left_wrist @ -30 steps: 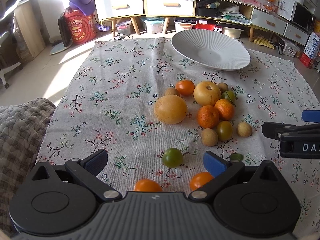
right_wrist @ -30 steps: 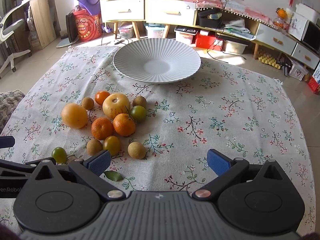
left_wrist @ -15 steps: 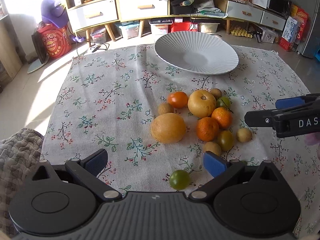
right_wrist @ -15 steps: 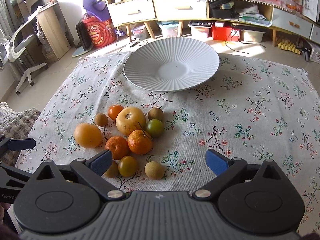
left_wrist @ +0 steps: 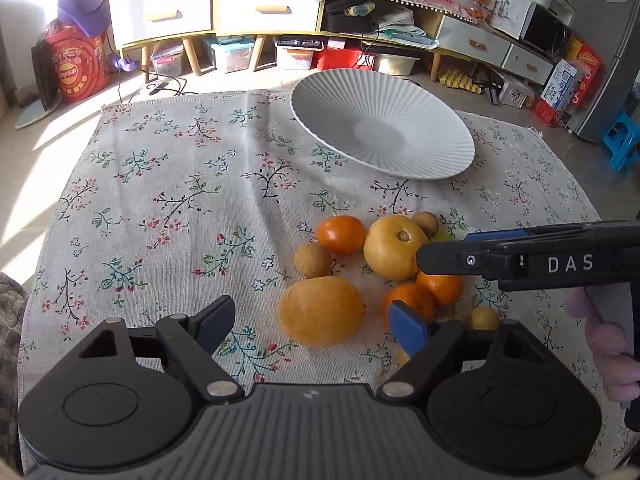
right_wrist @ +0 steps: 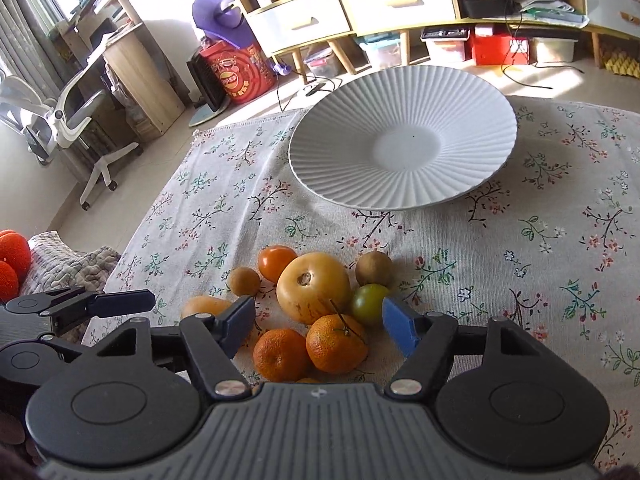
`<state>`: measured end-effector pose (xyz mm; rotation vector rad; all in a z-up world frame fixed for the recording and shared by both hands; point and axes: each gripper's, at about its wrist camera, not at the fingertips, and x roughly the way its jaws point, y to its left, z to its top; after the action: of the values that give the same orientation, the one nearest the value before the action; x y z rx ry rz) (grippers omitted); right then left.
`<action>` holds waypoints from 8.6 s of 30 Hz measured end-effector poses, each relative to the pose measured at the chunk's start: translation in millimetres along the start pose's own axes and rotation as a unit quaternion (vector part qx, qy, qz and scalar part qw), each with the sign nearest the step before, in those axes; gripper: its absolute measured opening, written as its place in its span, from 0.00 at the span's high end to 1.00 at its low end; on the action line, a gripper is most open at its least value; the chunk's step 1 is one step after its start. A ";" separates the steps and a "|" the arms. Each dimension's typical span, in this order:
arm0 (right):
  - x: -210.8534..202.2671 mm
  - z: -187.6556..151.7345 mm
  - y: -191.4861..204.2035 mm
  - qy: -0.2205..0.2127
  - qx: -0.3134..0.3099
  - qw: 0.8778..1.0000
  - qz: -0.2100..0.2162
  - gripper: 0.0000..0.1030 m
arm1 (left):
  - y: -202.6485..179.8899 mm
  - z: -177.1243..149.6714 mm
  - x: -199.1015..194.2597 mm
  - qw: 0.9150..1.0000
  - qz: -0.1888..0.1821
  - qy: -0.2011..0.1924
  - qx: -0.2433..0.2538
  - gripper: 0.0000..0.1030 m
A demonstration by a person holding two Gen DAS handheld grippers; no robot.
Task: Organize fruits
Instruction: 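Grasp the large yellow pomelo with the left tool while the right tool grasps the yellow pear, then carry the pomelo and pear into the white plate and open both tools, then withdraw both tools from the plate back toward the fruit pile, then grasp a tangerine with the left tool while the right tool grasps a red-orange tomato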
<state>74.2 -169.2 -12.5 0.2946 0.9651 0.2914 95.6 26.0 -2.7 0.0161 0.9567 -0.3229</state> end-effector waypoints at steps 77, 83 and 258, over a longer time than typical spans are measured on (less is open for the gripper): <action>-11.2 58.2 -23.7 -0.070 0.012 0.995 -0.066 0.54 | -20.9 61.6 19.9 0.995 -0.039 -0.086 -0.030 0.52; 1.9 70.9 -40.9 -0.088 0.030 0.993 -0.068 0.54 | -34.1 75.9 44.0 0.992 -0.053 -0.111 0.004 0.52; -29.1 -74.2 81.5 -0.021 -0.248 0.968 -0.015 0.70 | 0.4 -52.4 -37.7 0.988 -0.092 0.031 0.119 0.70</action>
<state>-12.6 -96.3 0.1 -0.1715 0.8236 0.4845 33.7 44.5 -2.8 0.1571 0.9799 -0.6094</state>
